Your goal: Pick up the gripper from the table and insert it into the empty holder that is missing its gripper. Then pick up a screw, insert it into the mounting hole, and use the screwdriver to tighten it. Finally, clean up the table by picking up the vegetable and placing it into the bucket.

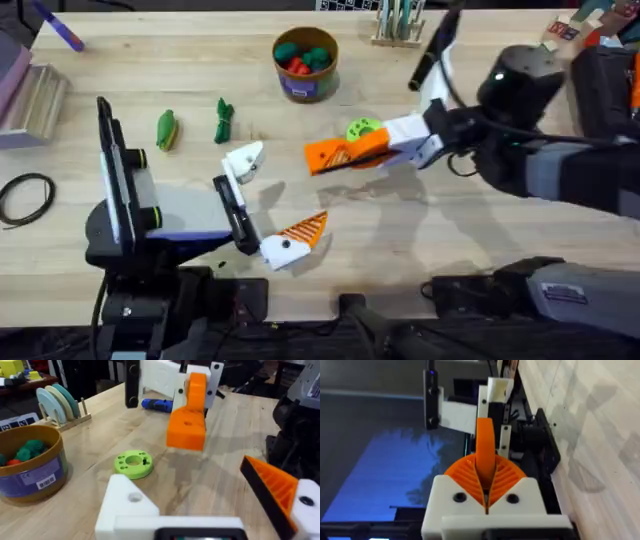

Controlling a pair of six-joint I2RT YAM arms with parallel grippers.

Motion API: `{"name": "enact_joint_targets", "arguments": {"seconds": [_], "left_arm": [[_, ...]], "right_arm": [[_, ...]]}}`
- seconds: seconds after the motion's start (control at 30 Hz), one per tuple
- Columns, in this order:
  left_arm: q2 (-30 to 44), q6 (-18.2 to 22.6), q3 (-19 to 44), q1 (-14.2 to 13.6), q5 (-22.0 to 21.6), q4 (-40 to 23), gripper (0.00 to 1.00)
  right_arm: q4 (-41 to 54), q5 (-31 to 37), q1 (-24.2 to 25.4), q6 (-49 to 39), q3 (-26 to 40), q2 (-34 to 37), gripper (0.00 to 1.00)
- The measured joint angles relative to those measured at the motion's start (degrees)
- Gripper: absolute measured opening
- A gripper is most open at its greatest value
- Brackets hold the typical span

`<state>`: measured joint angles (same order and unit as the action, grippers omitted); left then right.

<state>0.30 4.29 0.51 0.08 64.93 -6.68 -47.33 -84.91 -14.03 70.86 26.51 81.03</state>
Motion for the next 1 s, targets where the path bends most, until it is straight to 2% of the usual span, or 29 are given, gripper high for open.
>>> {"name": "enact_joint_targets", "arguments": {"seconds": [0.17, 0.3, 0.67, 1.0], "left_arm": [[0.0, 0.0, 0.0, 0.0, 0.0, 0.0, 0.986], [0.0, 0.0, 0.0, 0.0, 0.0, 0.0, 0.986], [0.0, 0.0, 0.0, 0.0, 0.0, 0.0, 0.986], [0.0, 0.0, 0.0, 0.0, 0.0, 0.0, 0.986]], "right_arm": [[-7.6, -1.8, -3.1, 2.4, 0.9, 5.8, 0.009], [-10.2, -2.4, -4.4, 4.9, 3.5, 9.3, 0.009], [-10.6, -2.4, -8.0, 6.8, 11.5, 18.3, 0.009], [-10.5, -2.3, -10.1, 7.0, 15.2, 22.5, 0.009]]}}
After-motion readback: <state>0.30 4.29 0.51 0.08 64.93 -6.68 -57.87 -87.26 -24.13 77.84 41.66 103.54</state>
